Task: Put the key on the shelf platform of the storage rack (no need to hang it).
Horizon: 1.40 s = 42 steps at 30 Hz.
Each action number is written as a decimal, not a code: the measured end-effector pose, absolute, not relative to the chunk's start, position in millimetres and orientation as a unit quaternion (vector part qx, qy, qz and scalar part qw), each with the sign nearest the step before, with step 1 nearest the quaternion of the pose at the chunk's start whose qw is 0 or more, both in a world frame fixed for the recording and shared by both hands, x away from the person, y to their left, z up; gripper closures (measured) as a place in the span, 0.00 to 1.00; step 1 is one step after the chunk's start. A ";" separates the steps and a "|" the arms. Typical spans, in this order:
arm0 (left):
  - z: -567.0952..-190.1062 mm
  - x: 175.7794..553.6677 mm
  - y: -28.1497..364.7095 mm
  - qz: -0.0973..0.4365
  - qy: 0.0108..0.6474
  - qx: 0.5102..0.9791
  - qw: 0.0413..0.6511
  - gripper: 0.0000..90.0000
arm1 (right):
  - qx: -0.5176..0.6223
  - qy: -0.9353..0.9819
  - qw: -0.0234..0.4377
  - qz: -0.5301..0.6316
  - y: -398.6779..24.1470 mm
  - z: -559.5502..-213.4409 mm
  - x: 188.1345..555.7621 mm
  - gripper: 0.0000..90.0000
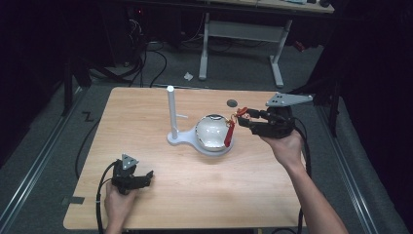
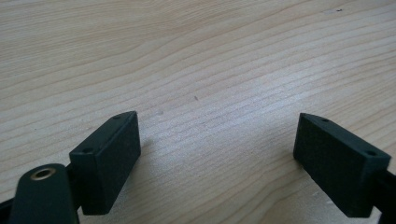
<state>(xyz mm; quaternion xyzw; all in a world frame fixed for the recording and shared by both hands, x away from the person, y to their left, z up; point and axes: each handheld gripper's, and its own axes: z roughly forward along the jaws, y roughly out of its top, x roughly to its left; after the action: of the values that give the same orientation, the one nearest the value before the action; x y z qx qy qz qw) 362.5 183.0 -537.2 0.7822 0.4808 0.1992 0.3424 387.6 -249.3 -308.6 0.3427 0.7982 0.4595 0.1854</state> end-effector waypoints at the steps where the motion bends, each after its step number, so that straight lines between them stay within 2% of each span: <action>1: -537.2 362.5 183.0 0.199 0.481 0.782 0.342 0.17 | 0.344 0.799 0.184 0.458 -247.2 -308.9 389.0 0.61; 29: -537.2 362.5 182.9 0.199 0.481 0.782 0.343 0.17 | 0.357 0.806 0.173 0.439 -219.8 -335.0 425.9 0.61; 42: -537.3 362.5 182.9 0.199 0.481 0.782 0.343 0.17 | 0.367 0.814 0.158 0.422 -212.4 -360.7 436.3 0.61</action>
<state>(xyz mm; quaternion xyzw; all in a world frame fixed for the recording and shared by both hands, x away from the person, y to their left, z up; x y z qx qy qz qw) 362.5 182.9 -537.3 0.7816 0.4814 0.1991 0.3431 436.3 -212.4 -360.7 0.3672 0.8137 0.4220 0.1582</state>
